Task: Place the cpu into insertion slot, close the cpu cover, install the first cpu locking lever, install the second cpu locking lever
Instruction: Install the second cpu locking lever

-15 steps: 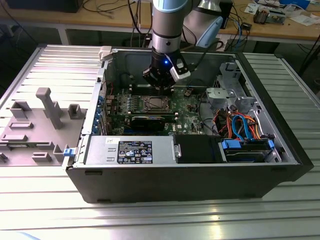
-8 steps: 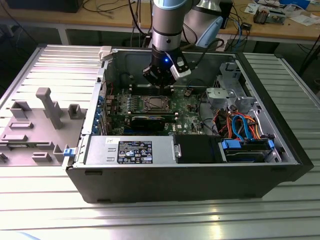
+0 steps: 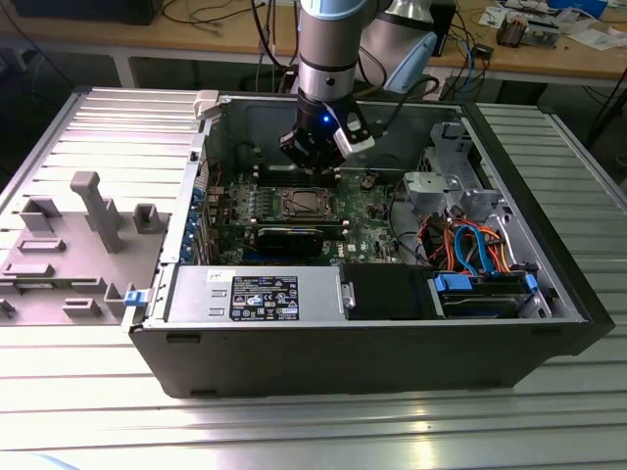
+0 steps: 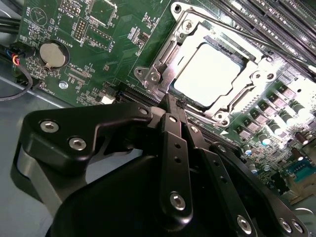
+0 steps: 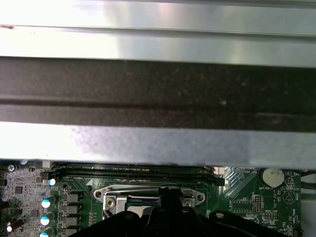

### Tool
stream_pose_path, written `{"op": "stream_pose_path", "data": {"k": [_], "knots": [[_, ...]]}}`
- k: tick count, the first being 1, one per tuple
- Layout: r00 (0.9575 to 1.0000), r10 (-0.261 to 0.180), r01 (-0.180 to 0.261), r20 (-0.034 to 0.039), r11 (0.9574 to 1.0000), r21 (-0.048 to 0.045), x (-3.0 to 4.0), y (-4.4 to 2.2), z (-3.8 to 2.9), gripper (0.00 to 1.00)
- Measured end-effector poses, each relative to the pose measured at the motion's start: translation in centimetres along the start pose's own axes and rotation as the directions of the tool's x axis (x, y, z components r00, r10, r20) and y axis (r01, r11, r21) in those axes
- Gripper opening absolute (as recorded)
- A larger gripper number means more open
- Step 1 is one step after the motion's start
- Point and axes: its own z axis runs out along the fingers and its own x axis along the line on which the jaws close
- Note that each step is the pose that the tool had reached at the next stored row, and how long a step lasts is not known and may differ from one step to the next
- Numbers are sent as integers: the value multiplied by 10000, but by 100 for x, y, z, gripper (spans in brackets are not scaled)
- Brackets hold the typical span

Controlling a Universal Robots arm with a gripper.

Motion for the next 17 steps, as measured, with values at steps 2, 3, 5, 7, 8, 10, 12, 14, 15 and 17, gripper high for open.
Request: {"op": "stream_pose_path", "data": {"k": [2,3,5,7,8,10,12,14,15,17], "knots": [[10000,0,0,-1,10000,2,0,-5,-1,11],[10000,0,0,0,10000,1,0,-11,-1,11],[10000,1,-1,-1,10000,1,1,-23,-1,11],[10000,2,-2,1,10000,0,1,-27,-1,11],[10000,2,-2,0,10000,1,1,-28,-2,11],[10000,1,-1,-2,10000,2,1,-28,-12,11],[10000,0,0,0,10000,1,1,-27,-29,11],[10000,1,-1,0,10000,0,1,-26,-50,11],[10000,1,-1,1,10000,-1,0,-25,-67,11],[10000,1,-1,0,10000,1,0,-24,-95,11]]}}
